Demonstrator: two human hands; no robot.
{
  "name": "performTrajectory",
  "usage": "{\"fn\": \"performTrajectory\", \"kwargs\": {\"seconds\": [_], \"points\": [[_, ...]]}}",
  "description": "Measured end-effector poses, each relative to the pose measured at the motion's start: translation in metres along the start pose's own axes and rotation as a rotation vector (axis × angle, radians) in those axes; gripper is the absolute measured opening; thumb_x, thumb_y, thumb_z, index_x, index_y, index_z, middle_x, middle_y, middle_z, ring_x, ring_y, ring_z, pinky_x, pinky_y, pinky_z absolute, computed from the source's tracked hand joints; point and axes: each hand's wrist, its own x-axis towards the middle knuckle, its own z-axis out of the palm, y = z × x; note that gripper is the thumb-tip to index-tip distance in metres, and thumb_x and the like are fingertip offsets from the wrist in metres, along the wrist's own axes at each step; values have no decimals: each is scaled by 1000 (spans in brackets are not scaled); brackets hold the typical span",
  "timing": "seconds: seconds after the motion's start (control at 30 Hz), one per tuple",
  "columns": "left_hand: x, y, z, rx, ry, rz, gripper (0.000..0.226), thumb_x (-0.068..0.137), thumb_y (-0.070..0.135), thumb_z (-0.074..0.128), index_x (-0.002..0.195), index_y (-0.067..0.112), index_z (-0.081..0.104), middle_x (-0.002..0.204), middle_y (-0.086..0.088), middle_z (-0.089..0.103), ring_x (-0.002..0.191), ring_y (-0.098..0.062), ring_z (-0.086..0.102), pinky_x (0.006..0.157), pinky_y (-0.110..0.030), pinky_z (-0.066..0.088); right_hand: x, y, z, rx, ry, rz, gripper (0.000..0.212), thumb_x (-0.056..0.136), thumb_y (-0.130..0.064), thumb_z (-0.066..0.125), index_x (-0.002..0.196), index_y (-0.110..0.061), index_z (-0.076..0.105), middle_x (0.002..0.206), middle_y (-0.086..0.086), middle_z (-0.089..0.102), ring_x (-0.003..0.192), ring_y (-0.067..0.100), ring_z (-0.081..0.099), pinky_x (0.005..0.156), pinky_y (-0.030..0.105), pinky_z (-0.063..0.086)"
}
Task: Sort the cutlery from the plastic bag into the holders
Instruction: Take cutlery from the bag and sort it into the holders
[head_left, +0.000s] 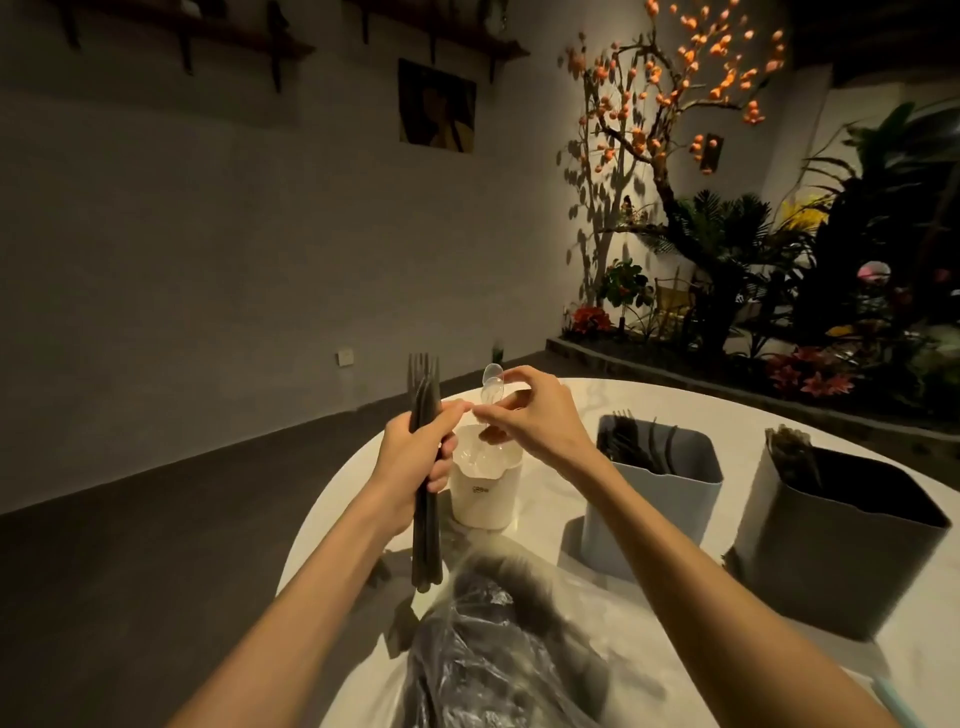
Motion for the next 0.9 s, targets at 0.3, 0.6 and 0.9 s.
{"fn": "performTrajectory", "kwargs": {"seconds": [0.3,0.6,0.9], "points": [[14,-16,-31,32,52,-41,26,97,29,65,110,7,70,57,1,47,44,-10,37,39,-20,33,45,38,27,-585,-103,89,19,76,-33,82,85,-17,77,92,2,74,82,17,68,75,38,61],[3,-3,-24,-136,-171,-91,11,99,10,58,107,4,60,60,-1,42,43,-9,34,37,-18,29,27,7,11,-329,-68,-2,33,90,-40,71,109,-13,73,102,-2,74,91,13,67,73,23,54],[-35,5,44,-327,-650,-148,13,100,14,52,106,4,56,83,-10,55,60,-11,45,54,-20,41,-68,-41,-58,219,-129,52,14,92,-37,69,105,-34,73,88,0,75,68,7,59,52,16,39]]}}
